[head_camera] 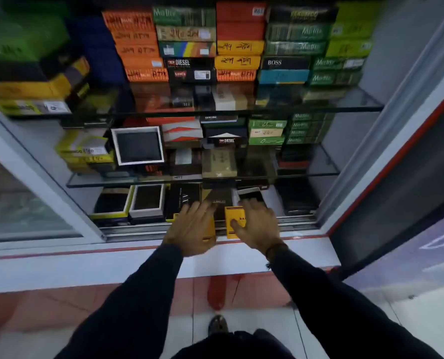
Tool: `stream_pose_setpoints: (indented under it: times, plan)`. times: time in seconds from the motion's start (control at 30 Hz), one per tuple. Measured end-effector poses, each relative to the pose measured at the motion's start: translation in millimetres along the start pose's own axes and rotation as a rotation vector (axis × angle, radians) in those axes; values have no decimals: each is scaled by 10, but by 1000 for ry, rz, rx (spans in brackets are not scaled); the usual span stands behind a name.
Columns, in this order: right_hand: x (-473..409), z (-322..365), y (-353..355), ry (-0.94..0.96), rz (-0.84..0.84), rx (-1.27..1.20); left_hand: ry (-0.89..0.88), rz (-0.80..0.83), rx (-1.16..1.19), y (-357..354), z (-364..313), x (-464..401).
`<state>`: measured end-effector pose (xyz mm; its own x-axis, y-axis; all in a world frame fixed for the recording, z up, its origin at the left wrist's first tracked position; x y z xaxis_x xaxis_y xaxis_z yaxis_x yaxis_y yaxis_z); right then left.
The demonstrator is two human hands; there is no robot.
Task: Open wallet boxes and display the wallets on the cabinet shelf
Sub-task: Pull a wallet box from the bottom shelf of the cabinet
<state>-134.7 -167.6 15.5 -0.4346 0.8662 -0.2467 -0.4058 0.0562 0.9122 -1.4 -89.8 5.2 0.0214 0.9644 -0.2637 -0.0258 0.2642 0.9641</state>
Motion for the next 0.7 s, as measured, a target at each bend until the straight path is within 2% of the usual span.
stream_pose_setpoints:
  times: [0.03, 0.2, 0.3, 0.4, 0.5, 0.7]
  plan:
    - [-5, -20, -170, -59, 110, -93, 28, 102, 11, -186, 16, -5]
    - [103, 136, -805, -249, 537, -309, 143, 326, 45, -756, 125, -57]
    - [126, 212, -1037, -323, 632, -386, 157, 346, 27, -852, 190, -195]
    - [134, 230, -1192, -427, 651, -482, 156, 348, 9, -861, 245, -269]
    - [113, 187, -1229, -550, 590, -594, 118, 355, 10, -788, 292, -323]
    - [77, 211, -1238, -635, 448, -623, 209, 307, 300, -452, 620, -298]
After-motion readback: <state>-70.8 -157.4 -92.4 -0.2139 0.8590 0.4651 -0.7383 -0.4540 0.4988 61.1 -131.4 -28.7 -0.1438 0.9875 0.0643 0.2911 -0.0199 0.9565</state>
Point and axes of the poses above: each hand's wrist, its own x-axis away from the middle knuckle, its own y-axis out of the back of the hand, z = x × y, the point moved 9 cm from there along -x, towards the middle knuckle, and after that the axes turned 12 degrees about -z, right-handed, at the moved point
